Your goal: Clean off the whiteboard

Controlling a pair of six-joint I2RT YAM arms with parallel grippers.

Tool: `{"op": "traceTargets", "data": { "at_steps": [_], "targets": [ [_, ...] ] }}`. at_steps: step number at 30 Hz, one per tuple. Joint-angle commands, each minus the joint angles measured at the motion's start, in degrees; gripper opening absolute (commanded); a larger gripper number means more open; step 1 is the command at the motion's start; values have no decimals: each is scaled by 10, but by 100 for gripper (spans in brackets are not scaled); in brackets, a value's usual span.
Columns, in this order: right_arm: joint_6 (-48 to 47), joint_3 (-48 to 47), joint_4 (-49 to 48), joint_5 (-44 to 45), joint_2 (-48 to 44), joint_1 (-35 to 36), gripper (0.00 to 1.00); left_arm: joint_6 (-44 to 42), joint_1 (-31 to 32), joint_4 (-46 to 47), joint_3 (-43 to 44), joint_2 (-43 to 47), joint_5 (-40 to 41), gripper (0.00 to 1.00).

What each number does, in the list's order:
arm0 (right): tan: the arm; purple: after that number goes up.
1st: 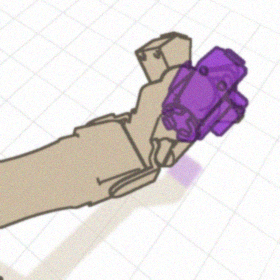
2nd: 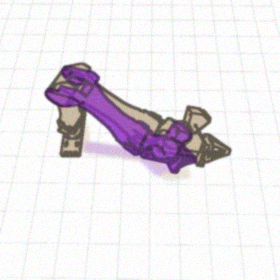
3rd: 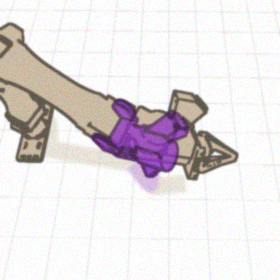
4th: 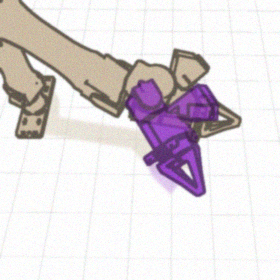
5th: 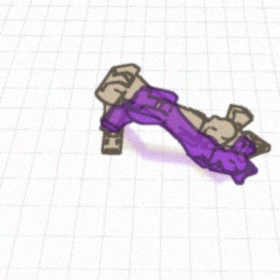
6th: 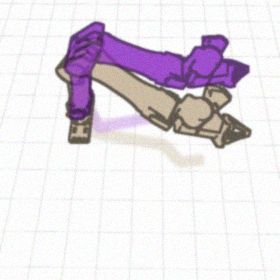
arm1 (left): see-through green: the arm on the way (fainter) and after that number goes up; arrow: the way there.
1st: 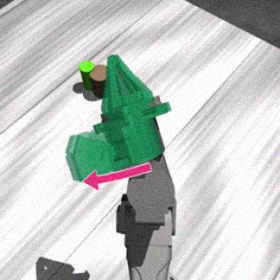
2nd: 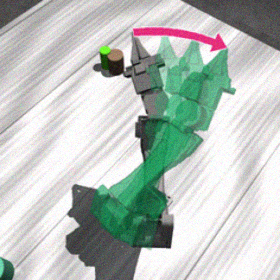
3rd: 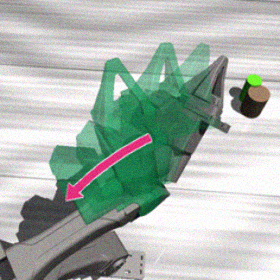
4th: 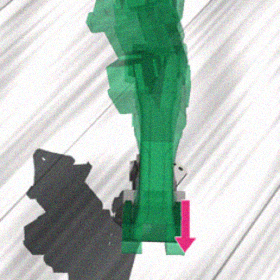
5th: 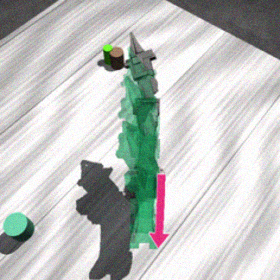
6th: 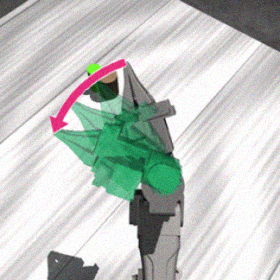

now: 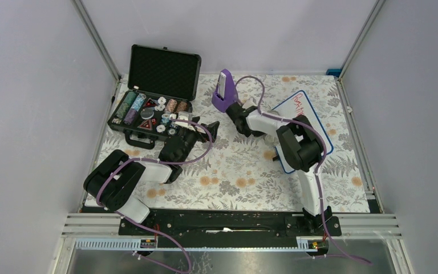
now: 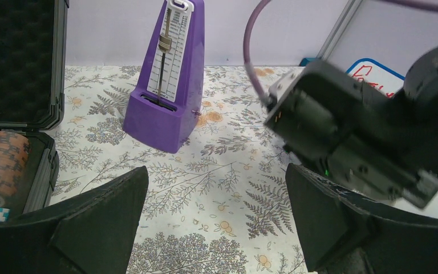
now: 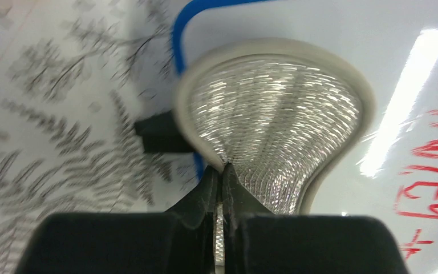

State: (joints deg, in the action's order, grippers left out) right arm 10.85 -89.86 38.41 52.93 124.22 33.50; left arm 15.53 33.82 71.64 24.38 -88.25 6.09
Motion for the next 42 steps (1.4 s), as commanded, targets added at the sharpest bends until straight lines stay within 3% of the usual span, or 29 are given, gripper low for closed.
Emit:
{"op": "traceTargets", "data": {
  "at_steps": [1,9,15,24,30,36,42],
  "targets": [
    [62,46,33,-103,-12,15,0,10,-4,37,2,2,2,99],
    [-18,-101,79,-9,-78,-8,0,10,-3,38,1,3,2,99],
    [-59,-171,78,24,-60,-56,0,8,-4,38,0,6,4,99],
    [-32,-158,80,17,29,-60,0,9,-6,39,-1,7,4,99],
    [-10,-118,71,-17,78,-21,0,11,-7,40,0,3,2,99],
    [-3,-112,34,-118,45,-4,0,13,-7,39,2,-1,-2,99],
    [-42,-198,68,-36,-3,-11,0,12,-7,37,3,-1,-2,99]
  ]
}}
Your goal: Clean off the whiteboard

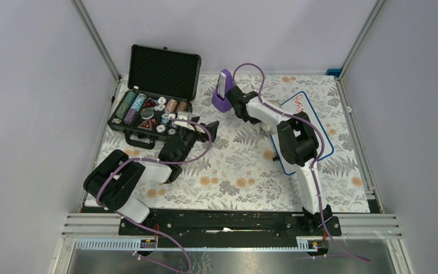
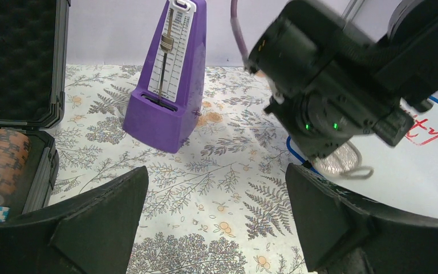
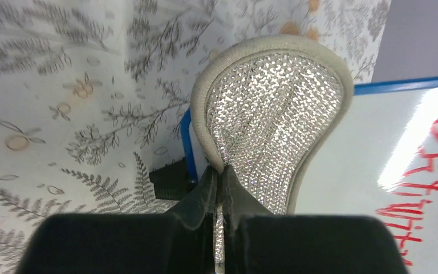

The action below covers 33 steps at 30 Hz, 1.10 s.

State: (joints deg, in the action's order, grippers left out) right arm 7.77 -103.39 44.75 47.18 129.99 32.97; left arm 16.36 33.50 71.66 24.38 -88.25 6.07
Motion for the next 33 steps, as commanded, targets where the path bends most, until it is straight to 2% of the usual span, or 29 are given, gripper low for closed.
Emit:
{"op": "traceTargets", "data": {
  "at_steps": [1,5,10,21,24,28,31,33],
  "targets": [
    [-17,-65,10,39,-71,-8,0,3,-4,37,3,0,-1,99],
    [-23,-31,10,94,-129,-30,0,3,-4,37,2,1,0,99],
    [-28,51,-21,122,-167,-54,0,8,-4,41,2,-1,-4,99],
    [-39,66,-52,127,-43,-36,0,5,-5,41,-1,4,0,99],
    [-14,81,-54,104,2,-10,0,6,-7,42,-2,4,0,99],
    [-2,88,-89,13,30,13,0,8,-7,43,-3,3,-2,99],
    [1,80,-108,-50,15,15,0,6,-7,43,-4,5,-2,99],
    [-10,83,-125,-51,-13,14,0,6,-8,43,-4,5,0,99]
  ]
}}
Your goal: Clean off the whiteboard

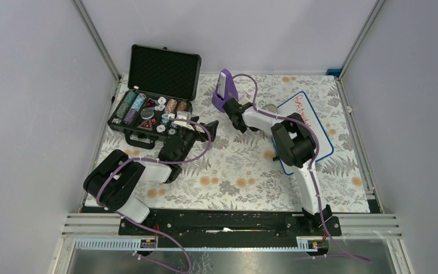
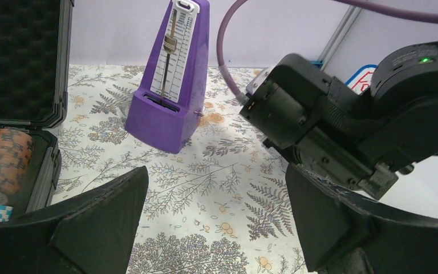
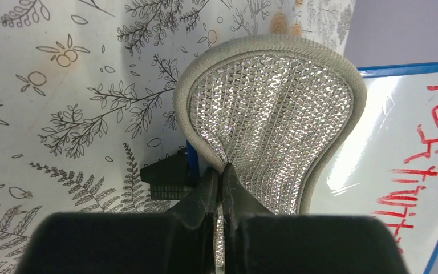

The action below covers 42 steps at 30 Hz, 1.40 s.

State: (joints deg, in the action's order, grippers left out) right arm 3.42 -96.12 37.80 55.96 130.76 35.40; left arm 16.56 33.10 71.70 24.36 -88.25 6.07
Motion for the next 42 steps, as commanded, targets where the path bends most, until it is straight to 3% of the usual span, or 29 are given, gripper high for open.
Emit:
{"op": "traceTargets", "data": {
  "at_steps": [1,12,20,26,30,37,42],
  "targets": [
    [25,12,-63,-127,-38,-10,0,4,-4,42,-4,6,0,99],
    [-23,20,-51,4,-193,-78,0,7,-4,47,-6,6,-1,99],
    [-18,27,-49,20,-131,-94,0,7,-5,47,-7,8,0,99],
    [36,17,-20,-37,-50,-75,0,6,-5,46,-6,7,0,99],
    [44,24,-29,-74,-47,-41,0,8,-6,45,-3,3,-3,99],
    [73,63,-14,-66,-160,-28,0,8,-6,42,-2,2,-4,99],
    [177,137,84,-37,-265,-28,0,9,-6,43,-2,0,-5,99]
  ]
}}
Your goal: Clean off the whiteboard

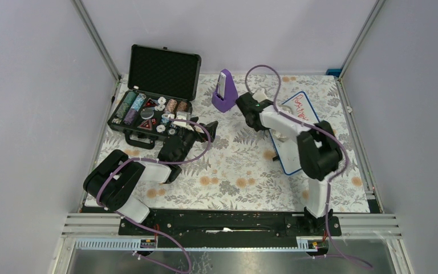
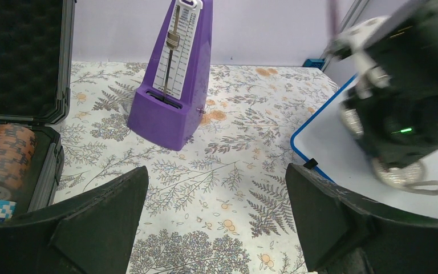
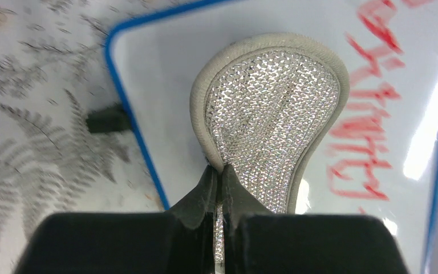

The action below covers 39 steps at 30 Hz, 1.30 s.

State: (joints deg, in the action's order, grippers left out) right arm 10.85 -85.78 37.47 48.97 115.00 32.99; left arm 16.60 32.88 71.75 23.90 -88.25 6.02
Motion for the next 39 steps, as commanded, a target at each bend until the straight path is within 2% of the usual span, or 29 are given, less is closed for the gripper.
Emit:
{"op": "traceTargets", "data": {
  "at_steps": [1,6,9,12,16,22,27,30,35,39],
  "targets": [
    [131,55,107,31,-128,-5,0,9,-4,43,4,1,-5,99],
    [239,173,172,16,-228,-8,0,14,-4,48,4,-5,-9,99],
    [314,211,231,28,-258,-8,0,16,-4,50,4,-6,-10,99],
    [338,238,247,29,-264,-8,0,17,-4,51,4,-7,-12,99],
    [370,245,251,11,-227,4,0,17,-4,51,3,-6,-11,99],
    [339,226,145,-35,-130,50,0,16,-4,51,2,-4,-10,99],
    [329,150,117,-42,-22,85,0,13,-4,48,1,-2,-6,99],
    [309,106,110,-49,8,98,0,11,-4,47,2,-1,-5,99],
    [277,105,113,-32,-49,105,0,11,-5,45,2,-2,-5,99],
    [257,116,147,50,-141,104,0,14,-5,47,4,-4,-8,99]
  ]
}}
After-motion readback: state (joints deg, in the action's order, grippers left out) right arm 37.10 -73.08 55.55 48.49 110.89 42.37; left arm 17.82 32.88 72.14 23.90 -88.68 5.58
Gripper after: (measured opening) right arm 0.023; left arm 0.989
